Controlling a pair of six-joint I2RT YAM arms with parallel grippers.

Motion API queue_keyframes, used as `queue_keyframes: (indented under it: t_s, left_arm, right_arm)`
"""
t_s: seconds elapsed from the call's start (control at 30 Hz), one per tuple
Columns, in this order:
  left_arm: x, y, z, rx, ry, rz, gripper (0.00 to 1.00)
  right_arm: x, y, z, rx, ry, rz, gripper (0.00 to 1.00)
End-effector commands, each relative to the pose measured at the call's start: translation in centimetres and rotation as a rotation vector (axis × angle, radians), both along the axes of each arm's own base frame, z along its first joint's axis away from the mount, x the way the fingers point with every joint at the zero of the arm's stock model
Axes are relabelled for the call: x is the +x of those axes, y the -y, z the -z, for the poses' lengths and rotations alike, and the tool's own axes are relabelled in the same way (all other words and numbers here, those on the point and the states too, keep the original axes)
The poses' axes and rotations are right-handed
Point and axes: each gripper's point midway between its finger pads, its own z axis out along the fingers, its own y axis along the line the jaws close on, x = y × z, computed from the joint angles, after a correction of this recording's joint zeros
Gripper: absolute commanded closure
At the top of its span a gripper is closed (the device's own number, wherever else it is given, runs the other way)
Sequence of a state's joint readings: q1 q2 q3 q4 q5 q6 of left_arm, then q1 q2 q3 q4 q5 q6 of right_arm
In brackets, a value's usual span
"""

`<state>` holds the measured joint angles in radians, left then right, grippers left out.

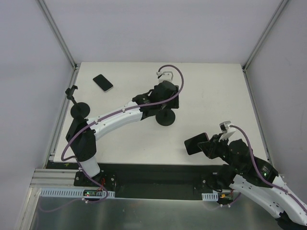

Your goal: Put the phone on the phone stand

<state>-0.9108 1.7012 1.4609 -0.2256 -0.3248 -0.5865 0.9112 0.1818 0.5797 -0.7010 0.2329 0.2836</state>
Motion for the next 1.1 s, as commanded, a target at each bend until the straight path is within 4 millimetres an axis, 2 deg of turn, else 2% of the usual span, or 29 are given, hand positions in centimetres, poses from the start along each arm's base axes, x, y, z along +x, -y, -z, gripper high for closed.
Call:
queue_keyframes:
  t_s: [0.0,0.2,0.23,0.27,0.33,0.57,0.8,0.97,1.07]
  left_arm:
    - [0.9,0.3,-0.2,0.04,0.018,-0.07,0.43]
    - [1.1,0.0,1.3,0.113,-0.006,-0.084,0.59]
    - [1.0,-0.1,1.3,0.113,-0.01,-0.081,0.59]
    - [1.0,0.2,1.1,0.107,-0.01,-0.072,0.48]
    - [0.8,0.3,1.1,0.114,-0.013,-0.054,0.37]
    - [1.3,0.0,1.2,0.142,-0.012,-0.077,0.41]
    - [1.1,-0.4,0.4,0.219,0.028,0.006,0.7]
    - [-0.8,-1.7,-0.1,0.293,0.059,0.155,0.98]
    - [-2.5,-2.9,-0.2,0.335,0.078,0.264,1.0]
  right_arm:
    - [0.4,0.0,-3.6,0.08,0.083,0.009,0.99]
    - [0.3,-0.2,-3.5,0.074,0.077,0.001,0.99]
    - [0.3,-0.2,-3.5,0.075,0.075,0.0,0.99]
    - [0.2,-0.2,-3.5,0.075,0.074,-0.004,0.99]
    - [0.2,-0.3,-3.5,0.078,0.074,-0.005,0.99]
    - [0.1,-0.3,-3.6,0.088,0.071,-0.006,0.99]
    - [-0.1,-0.6,-3.4,0.072,0.063,-0.031,0.99]
    - [-0.3,-0.9,-3.2,-0.006,0.069,-0.092,0.99]
    - [-0.3,-0.9,-2.7,-0.075,0.061,-0.117,0.99]
